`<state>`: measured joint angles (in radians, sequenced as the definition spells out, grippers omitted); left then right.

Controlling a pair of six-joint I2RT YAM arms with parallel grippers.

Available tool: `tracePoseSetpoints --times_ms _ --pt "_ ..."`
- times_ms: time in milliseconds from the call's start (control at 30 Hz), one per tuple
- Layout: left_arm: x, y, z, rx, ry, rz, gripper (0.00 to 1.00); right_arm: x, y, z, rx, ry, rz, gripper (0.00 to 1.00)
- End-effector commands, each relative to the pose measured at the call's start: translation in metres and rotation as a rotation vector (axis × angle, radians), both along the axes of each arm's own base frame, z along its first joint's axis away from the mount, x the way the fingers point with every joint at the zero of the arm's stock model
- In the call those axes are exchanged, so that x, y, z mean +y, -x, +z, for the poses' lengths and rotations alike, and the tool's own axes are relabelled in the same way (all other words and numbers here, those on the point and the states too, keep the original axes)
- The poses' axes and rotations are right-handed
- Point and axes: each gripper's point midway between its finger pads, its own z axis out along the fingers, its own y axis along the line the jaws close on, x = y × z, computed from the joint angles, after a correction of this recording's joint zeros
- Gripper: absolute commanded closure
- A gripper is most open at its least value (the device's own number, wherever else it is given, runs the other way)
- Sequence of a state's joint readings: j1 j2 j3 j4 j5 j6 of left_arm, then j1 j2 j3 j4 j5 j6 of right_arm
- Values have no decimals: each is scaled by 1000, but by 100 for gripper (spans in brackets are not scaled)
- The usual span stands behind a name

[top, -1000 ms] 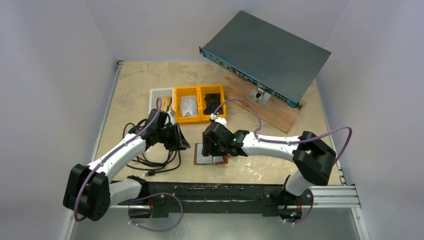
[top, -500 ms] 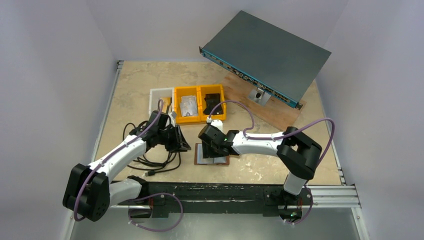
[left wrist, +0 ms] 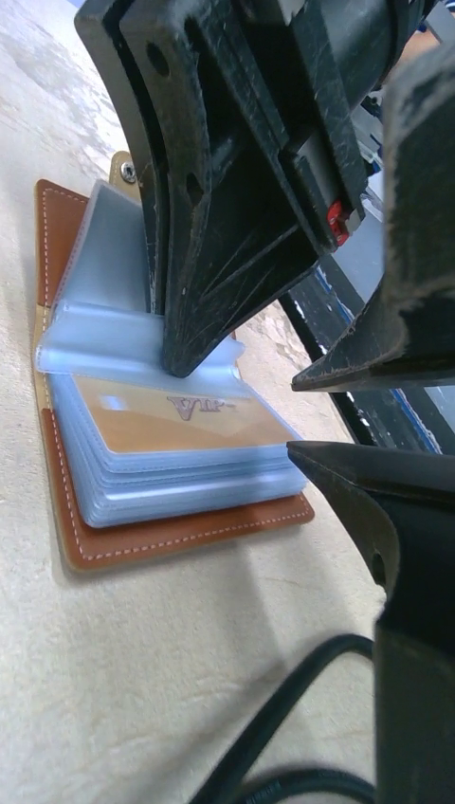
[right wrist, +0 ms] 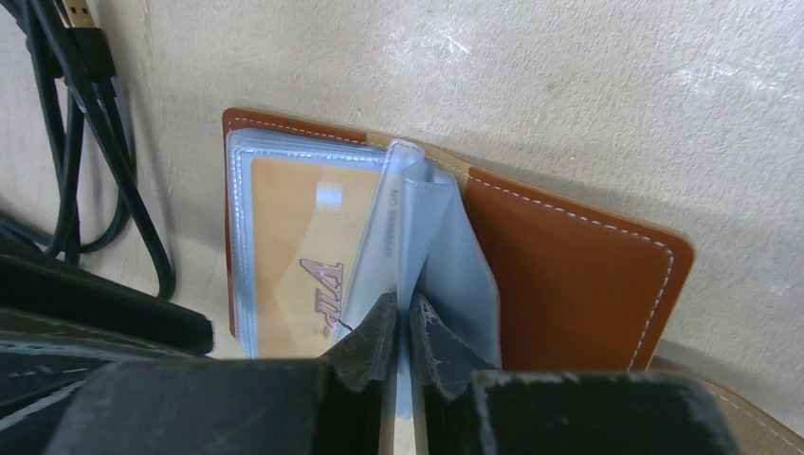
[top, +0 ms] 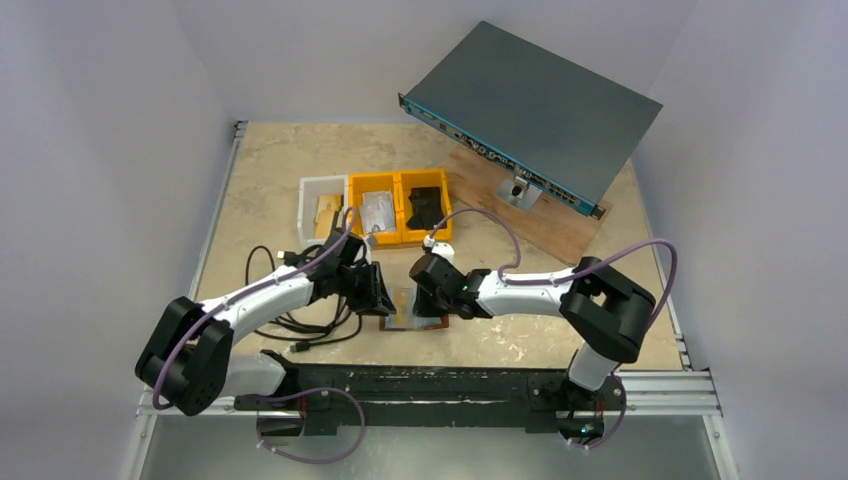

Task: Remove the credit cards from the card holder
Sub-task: Remove the credit card from the card holder.

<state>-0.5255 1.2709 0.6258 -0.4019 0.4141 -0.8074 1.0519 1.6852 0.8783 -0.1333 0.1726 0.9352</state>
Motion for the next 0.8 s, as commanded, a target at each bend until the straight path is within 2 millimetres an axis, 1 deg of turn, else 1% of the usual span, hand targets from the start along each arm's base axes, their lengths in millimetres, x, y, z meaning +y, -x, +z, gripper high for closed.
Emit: tracePoseSetpoints --times_ms 0,200,400,600,767 --pt "-18 -16 6 -45 26 4 77 -19 22 -27 90 29 23 97" --pt "-31 -25 7 -50 39 -9 79 -21 22 -30 102 -1 25 100" --pt "-30 -28 8 -57 11 -11 81 -20 20 -30 106 -16 31 100" --pt "-29 -27 -10 -26 -15 -18 82 -19 18 -27 117 -73 29 100" --pt "-24 -23 -30 15 -52 -10 83 -14 17 -14 133 -184 53 100"
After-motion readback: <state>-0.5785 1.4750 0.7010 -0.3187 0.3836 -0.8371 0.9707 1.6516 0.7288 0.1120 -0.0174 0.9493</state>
